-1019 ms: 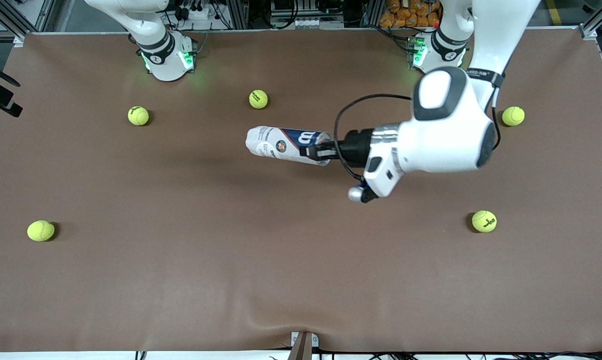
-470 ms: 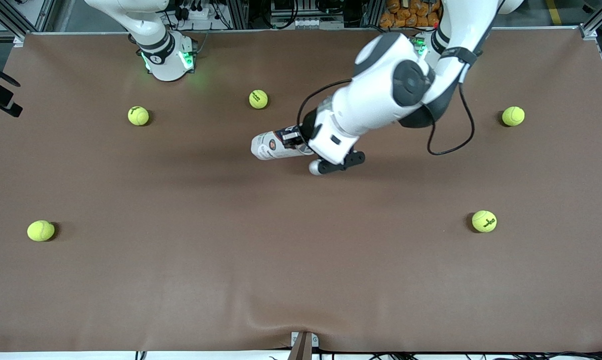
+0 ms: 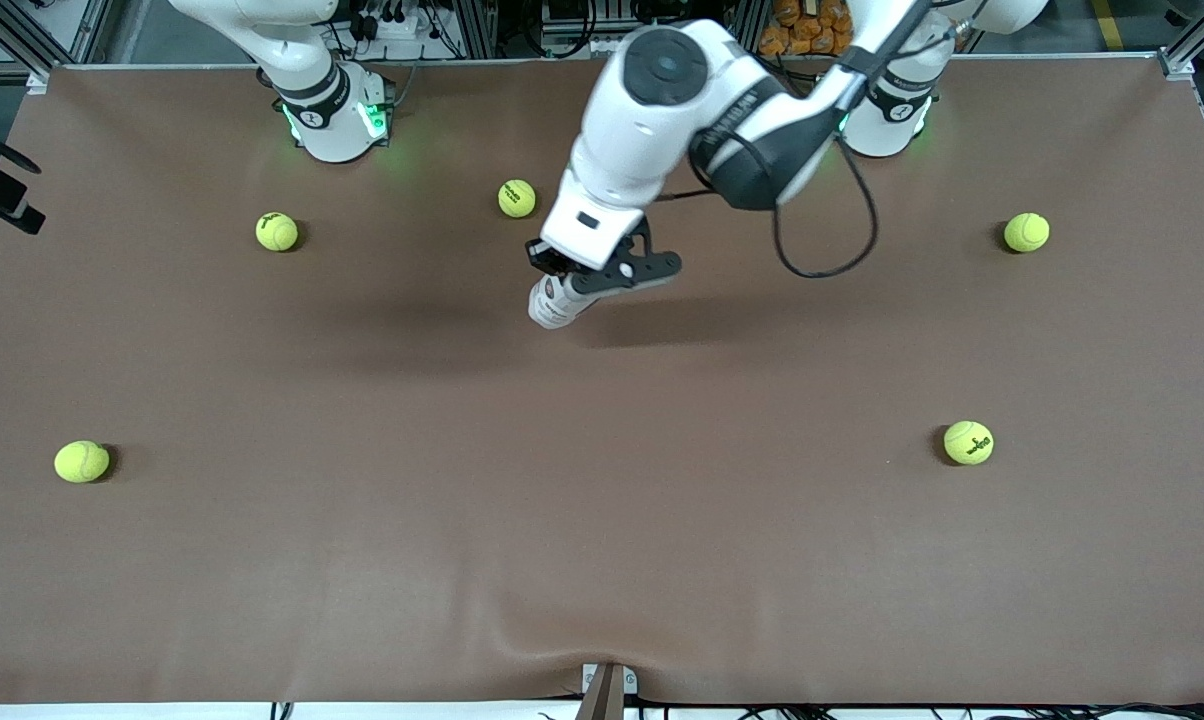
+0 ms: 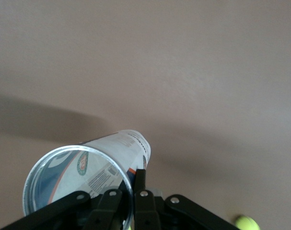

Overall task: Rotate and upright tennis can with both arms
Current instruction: 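Swing the can upright and lower it onto the table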

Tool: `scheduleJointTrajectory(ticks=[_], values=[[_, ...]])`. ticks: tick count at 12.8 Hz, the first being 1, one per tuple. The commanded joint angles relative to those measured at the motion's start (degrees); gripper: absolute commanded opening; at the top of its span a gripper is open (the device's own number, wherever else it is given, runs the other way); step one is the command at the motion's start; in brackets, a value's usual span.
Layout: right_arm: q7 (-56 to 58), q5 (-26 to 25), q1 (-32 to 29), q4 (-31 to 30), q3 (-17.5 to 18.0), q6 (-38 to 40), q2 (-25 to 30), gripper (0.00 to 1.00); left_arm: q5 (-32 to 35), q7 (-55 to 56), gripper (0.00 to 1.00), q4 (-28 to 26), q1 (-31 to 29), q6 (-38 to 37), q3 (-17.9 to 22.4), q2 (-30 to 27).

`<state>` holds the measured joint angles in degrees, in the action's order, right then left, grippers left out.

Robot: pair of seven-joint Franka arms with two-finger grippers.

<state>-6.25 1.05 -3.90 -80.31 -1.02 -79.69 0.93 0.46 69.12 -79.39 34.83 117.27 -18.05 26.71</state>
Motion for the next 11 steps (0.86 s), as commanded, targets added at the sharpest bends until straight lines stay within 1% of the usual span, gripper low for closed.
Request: scheduleJointTrajectory(ticks=[1,3,6,10,11], values=[[-0.3,0.4,0.3,0.1,-0.1,-0.1,0.0,1.0,7.6,2.3,0.06,0.4,3.1,0.3,0.7,1.9],[-0.3,0.4,0.3,0.2,-0.1,-0.1,0.0,1.0,13.8,3.5,0.05,0.0,4.7,-0.6,0.7,3.5],[-0.3,0.4,0.3,0.2,-0.1,-0.1,0.0,1.0,18.4,4.8,0.05,-0.1,6.3,-0.8,0.7,6.3],[-0.3,0.4,0.3,0.2,-0.1,-0.1,0.0,1.0,18.7,4.6,0.1,-0.2,6.6,-0.9,0.6,8.5],[-0.3,0.4,0.3,0.2,-0.1,-0.1,0.0,1.0,18.7,4.4,0.15,-0.2,6.5,-0.9,0.5,9.0]])
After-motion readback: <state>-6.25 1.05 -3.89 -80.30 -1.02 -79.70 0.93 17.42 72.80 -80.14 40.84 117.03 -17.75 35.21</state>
